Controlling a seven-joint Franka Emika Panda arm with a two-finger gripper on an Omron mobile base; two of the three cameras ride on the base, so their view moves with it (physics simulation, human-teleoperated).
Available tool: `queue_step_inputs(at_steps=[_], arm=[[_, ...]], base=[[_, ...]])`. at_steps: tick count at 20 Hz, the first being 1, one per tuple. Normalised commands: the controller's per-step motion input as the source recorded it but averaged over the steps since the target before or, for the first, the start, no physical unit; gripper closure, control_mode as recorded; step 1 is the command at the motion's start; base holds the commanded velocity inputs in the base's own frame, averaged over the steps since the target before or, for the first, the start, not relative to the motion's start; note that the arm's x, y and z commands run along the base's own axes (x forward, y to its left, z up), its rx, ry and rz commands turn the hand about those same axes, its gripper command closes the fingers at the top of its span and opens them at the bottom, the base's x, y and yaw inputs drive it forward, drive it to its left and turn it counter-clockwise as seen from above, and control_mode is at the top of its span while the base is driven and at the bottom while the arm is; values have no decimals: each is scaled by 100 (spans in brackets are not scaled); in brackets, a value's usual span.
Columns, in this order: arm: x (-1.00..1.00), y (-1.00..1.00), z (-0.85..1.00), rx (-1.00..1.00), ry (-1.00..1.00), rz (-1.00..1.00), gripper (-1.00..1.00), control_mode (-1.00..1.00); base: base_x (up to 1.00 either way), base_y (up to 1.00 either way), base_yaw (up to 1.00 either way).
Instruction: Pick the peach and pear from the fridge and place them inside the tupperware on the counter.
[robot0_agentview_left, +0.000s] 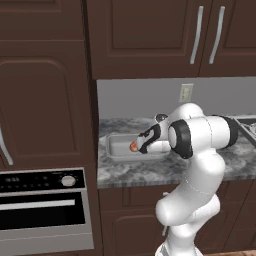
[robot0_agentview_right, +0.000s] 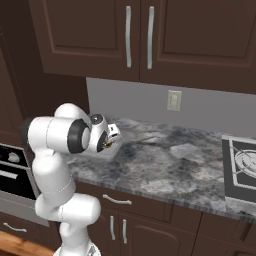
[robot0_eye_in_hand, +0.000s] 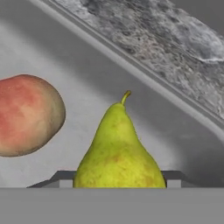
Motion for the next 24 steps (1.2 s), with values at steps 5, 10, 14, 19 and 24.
queue_step_inputs(at_steps=[5, 10, 14, 19, 24], arm=[[2, 6, 0, 0, 0, -1, -100, -100], [-22, 0, 34, 0, -2, -5, -100, -100], [-74, -5, 78, 0, -12, -10, -100, -100], [-98, -24, 80, 0, -19, -10, -100, -100], [-97, -81, 75, 3, -22, -10, -100, -100]], base=[[0, 0, 0], [0, 0, 0], [0, 0, 0], [0, 0, 0], [0, 0, 0]])
